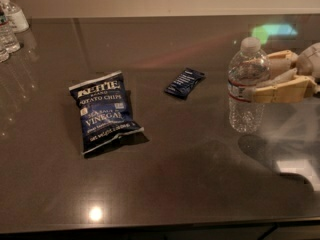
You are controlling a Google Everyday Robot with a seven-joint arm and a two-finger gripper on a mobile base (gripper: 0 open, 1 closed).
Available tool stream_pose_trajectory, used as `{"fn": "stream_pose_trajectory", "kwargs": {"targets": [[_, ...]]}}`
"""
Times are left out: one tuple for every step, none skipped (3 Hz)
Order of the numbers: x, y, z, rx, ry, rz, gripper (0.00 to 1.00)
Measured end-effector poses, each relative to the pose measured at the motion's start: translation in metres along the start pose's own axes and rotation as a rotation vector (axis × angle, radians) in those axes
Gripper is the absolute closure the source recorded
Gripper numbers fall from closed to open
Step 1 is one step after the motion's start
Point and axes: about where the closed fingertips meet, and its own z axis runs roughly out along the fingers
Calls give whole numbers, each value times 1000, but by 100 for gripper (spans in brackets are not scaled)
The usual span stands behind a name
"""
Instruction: Place water bottle upright
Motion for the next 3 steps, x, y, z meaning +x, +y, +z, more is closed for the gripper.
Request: {"fn": "stream_pose_trajectory", "kwargs": {"targets": [[13, -3, -3, 4, -60, 38, 100], [25, -5, -6, -4, -104, 54, 100], [36, -5, -9, -14, -143, 62, 100]]}}
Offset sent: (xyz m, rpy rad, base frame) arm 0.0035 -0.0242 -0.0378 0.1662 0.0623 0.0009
